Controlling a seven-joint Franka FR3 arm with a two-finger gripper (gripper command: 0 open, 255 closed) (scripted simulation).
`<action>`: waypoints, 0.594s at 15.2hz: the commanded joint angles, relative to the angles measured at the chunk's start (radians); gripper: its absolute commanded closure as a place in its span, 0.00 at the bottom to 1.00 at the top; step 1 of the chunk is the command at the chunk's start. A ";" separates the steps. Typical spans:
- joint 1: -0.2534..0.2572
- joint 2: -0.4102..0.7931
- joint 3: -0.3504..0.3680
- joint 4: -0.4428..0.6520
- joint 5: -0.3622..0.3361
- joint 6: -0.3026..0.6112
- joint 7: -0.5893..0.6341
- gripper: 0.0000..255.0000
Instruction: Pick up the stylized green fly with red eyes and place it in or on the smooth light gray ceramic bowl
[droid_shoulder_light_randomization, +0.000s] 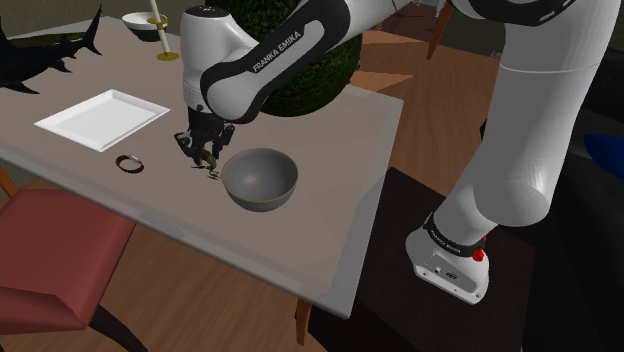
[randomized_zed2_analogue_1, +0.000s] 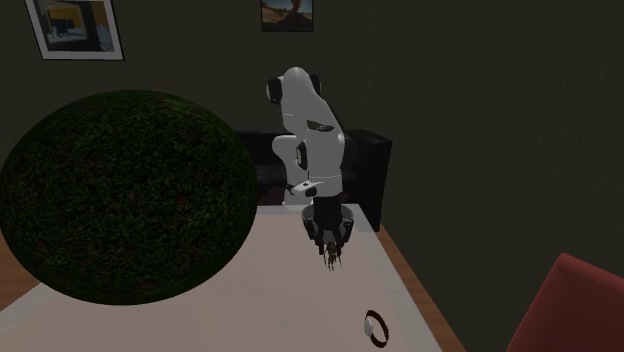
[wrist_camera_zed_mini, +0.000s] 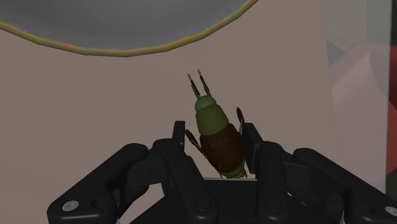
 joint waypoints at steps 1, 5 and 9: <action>0.000 0.000 0.000 0.000 0.000 0.000 0.000 1.00; 0.000 0.000 0.000 0.000 0.000 0.000 0.000 1.00; -0.005 -0.025 0.006 0.010 0.012 -0.033 -0.007 1.00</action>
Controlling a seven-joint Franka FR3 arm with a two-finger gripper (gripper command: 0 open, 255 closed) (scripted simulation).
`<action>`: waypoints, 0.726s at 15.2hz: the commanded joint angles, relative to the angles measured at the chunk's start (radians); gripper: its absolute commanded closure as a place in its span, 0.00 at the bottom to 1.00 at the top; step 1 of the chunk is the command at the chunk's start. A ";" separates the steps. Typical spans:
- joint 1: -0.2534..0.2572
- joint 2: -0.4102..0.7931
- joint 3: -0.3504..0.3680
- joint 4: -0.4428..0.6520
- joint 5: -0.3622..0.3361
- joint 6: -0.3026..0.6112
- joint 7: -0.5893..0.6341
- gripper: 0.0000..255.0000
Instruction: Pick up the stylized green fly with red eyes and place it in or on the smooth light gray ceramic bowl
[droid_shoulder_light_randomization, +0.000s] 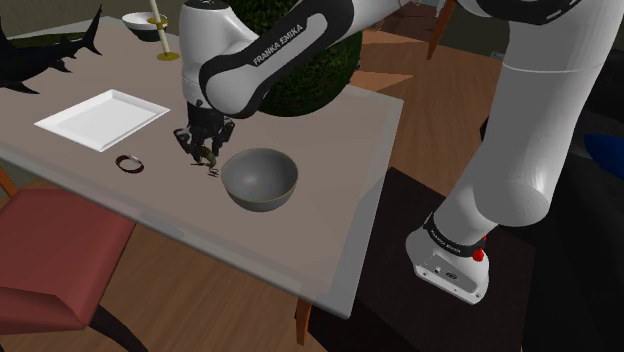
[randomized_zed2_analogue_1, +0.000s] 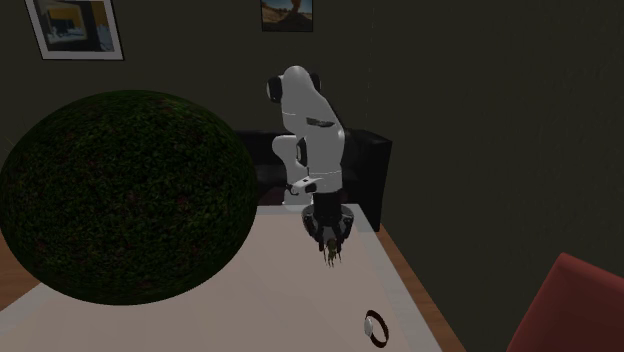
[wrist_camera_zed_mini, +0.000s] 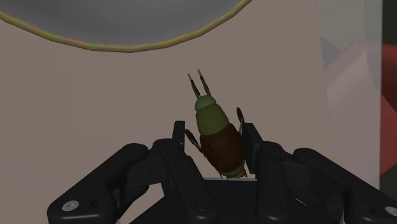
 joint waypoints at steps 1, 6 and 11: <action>-0.002 -0.013 0.004 0.011 0.007 -0.023 -0.003 1.00; -0.008 -0.050 0.012 0.032 0.025 -0.080 -0.014 1.00; -0.014 -0.083 0.018 0.059 0.042 -0.138 -0.023 1.00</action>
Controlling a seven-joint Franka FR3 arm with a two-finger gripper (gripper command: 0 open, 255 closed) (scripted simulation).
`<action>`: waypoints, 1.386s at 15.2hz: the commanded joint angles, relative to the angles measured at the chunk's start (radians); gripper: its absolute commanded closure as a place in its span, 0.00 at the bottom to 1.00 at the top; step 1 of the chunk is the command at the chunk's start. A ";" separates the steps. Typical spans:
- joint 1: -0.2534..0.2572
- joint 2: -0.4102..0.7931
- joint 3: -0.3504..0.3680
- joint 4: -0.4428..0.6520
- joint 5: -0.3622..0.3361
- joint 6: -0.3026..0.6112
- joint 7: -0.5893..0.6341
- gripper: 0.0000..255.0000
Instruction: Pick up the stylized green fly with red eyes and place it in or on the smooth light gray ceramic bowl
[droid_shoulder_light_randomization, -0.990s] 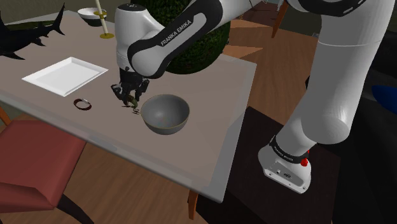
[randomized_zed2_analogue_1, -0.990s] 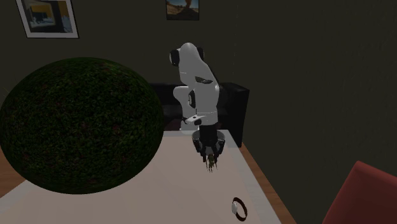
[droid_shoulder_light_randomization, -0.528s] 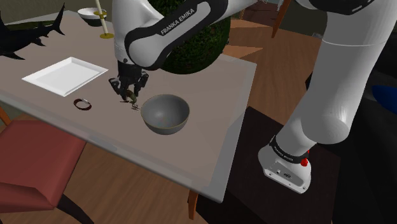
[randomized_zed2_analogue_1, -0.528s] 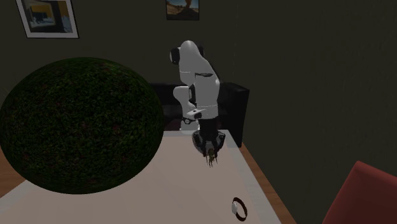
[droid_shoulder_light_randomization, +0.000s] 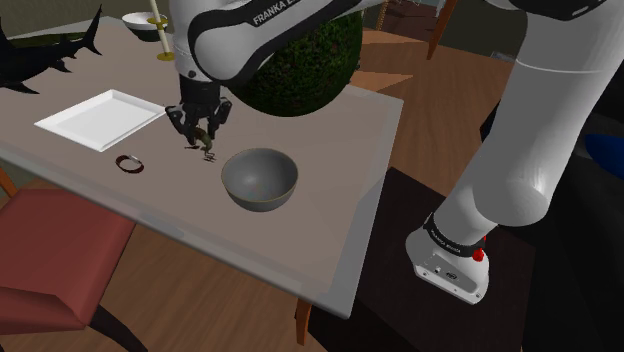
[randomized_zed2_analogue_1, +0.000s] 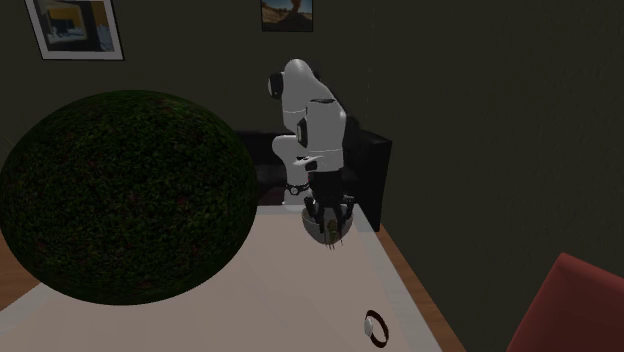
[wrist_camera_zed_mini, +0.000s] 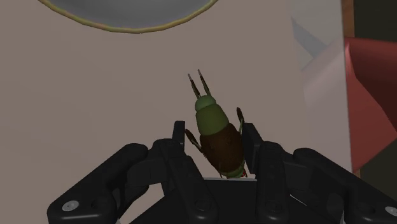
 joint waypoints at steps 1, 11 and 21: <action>-0.002 -0.010 0.002 0.017 0.006 -0.027 -0.005 1.00; -0.008 -0.061 0.008 0.090 0.030 -0.148 -0.018 1.00; -0.020 -0.172 0.016 0.059 0.075 -0.221 -0.037 1.00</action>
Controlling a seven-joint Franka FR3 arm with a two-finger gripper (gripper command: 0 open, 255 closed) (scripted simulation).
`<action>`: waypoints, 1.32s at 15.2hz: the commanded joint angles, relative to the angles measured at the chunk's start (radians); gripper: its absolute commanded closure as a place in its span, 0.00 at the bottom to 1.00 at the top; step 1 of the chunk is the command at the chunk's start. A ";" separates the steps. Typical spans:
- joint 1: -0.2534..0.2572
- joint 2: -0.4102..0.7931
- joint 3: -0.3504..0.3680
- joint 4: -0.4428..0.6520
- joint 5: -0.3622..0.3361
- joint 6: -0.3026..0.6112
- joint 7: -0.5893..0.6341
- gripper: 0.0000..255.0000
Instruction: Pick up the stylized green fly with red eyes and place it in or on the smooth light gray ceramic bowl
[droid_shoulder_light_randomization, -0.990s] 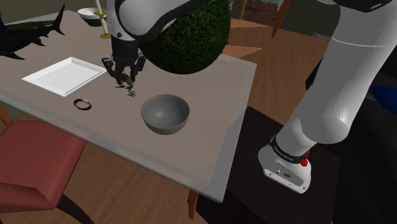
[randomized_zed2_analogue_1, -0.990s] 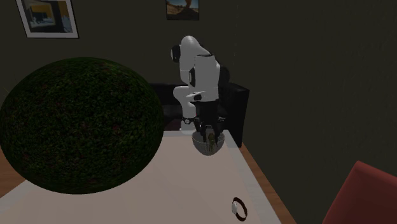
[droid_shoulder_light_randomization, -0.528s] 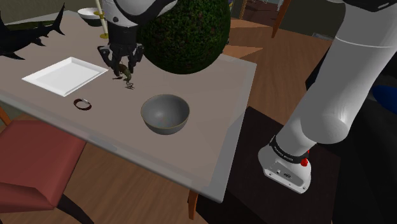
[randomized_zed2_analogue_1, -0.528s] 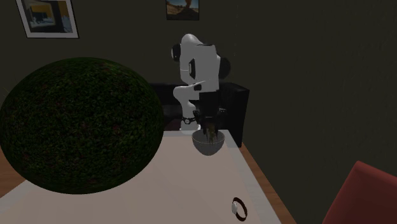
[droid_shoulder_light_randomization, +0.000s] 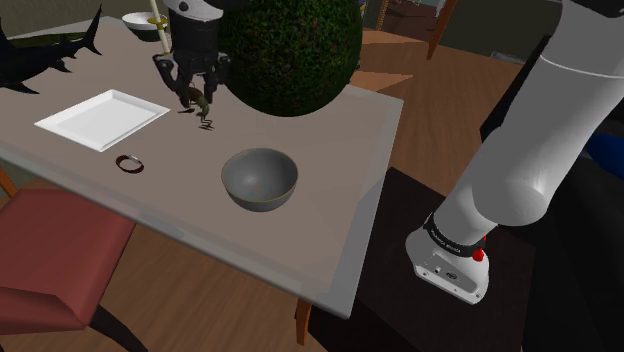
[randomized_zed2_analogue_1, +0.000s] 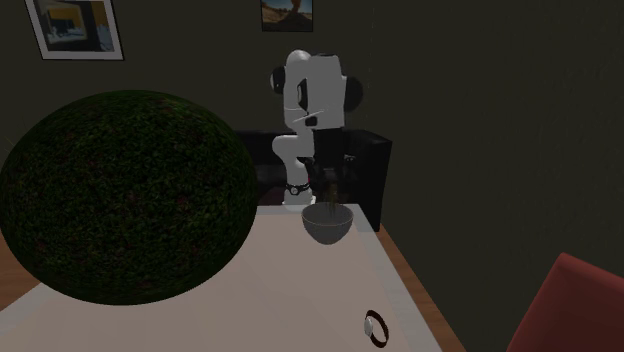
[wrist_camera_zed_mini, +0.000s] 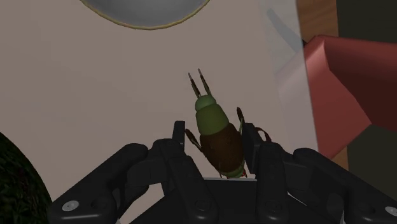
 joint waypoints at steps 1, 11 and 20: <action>-0.007 -0.077 0.002 -0.088 0.032 0.016 -0.015 1.00; 0.027 -0.506 -0.024 -0.481 0.196 -0.004 -0.089 1.00; 0.031 -0.470 -0.009 -0.573 0.201 0.123 -0.092 1.00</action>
